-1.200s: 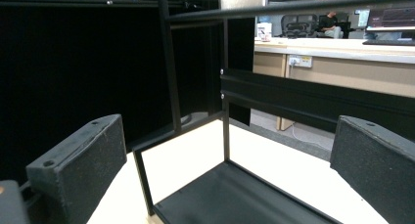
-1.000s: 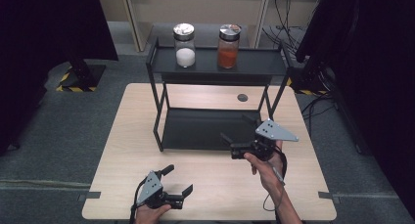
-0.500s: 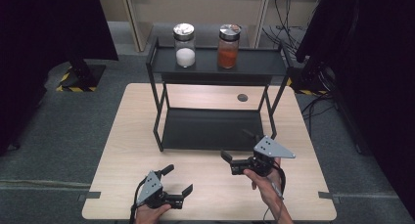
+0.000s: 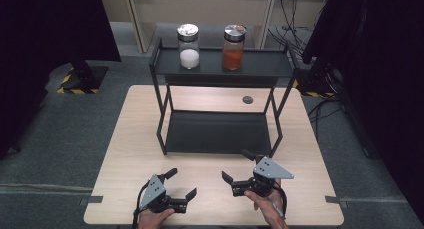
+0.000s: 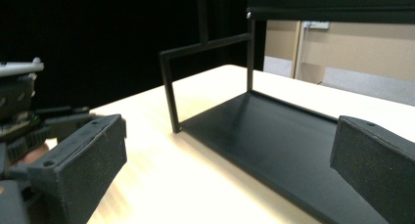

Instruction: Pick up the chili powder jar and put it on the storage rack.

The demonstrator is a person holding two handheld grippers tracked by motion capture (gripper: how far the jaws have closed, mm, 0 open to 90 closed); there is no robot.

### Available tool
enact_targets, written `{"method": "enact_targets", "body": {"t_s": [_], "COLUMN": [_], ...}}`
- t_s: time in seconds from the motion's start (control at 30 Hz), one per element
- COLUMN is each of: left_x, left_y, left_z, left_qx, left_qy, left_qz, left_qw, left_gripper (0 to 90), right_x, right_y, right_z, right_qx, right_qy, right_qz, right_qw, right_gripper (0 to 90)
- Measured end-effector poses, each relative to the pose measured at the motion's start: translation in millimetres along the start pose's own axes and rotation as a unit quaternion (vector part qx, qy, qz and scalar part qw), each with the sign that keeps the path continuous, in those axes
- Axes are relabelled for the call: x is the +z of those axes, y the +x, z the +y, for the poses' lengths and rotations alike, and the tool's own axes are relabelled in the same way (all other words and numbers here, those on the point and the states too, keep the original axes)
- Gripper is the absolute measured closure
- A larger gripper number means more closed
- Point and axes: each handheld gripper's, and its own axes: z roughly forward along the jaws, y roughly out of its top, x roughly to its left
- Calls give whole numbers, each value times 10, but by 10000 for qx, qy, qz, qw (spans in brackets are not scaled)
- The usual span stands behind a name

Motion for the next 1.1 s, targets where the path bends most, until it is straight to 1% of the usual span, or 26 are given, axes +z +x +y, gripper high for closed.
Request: {"method": "enact_targets", "body": {"t_s": [0.13, 0.37, 0.67, 0.87, 1.1], "left_x": [1, 6, -2, -6, -5], "left_y": [5, 14, 25, 26, 24], "left_z": [-1, -1, -3, -3, -2], "left_qx": [-20, -40, -70, -78, -74], "left_qy": [-7, -3, -37, -47, -40], "left_qz": [6, 19, 28, 32, 21], "left_qw": [10000, 10000, 10000, 10000, 10000], "left_gripper": [5, 5, 5, 5, 5], "right_x": [16, 6, 33, 47, 32], "right_y": [26, 48, 51, 67, 67], "right_z": [-97, -220, -319, -365, -405], "right_qx": [9, 6, 81, 84, 127], "right_qy": [28, 39, 122, 163, 212], "right_qz": [50, 59, 122, 158, 154], "right_qw": [10000, 10000, 9998, 9997, 9996], "right_gripper": [4, 4, 4, 4, 4]}}
